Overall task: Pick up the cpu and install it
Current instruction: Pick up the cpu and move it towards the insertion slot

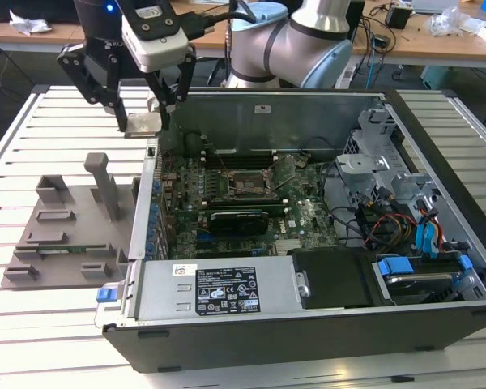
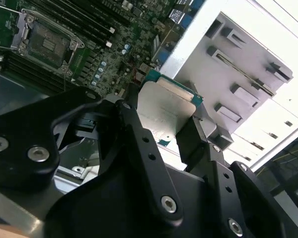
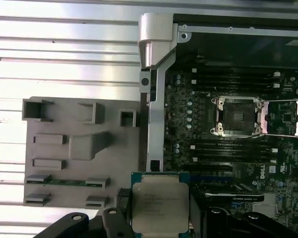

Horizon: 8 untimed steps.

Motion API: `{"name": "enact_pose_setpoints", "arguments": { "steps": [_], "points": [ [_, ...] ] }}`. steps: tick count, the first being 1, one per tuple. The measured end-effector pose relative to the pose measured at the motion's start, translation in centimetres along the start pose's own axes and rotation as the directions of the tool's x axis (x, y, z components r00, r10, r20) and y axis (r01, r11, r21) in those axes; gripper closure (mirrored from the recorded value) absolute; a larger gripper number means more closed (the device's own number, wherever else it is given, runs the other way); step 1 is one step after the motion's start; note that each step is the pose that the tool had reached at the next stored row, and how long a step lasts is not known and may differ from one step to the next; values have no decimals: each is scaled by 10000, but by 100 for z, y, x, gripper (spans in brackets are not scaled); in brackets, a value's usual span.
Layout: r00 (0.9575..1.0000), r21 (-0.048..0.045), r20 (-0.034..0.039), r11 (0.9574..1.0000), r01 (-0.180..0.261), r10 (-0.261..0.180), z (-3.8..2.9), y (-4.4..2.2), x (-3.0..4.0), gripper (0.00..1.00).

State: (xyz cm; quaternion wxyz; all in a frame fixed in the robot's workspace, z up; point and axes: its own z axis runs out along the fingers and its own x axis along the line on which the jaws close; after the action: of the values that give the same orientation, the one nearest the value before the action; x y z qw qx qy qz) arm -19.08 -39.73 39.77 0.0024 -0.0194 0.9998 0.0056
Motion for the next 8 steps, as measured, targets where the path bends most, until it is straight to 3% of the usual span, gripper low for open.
{"name": "enact_pose_setpoints", "arguments": {
  "steps": [8],
  "points": [
    [10000,0,0,10000,0,0,1,-6,-148,45]
  ]
}}
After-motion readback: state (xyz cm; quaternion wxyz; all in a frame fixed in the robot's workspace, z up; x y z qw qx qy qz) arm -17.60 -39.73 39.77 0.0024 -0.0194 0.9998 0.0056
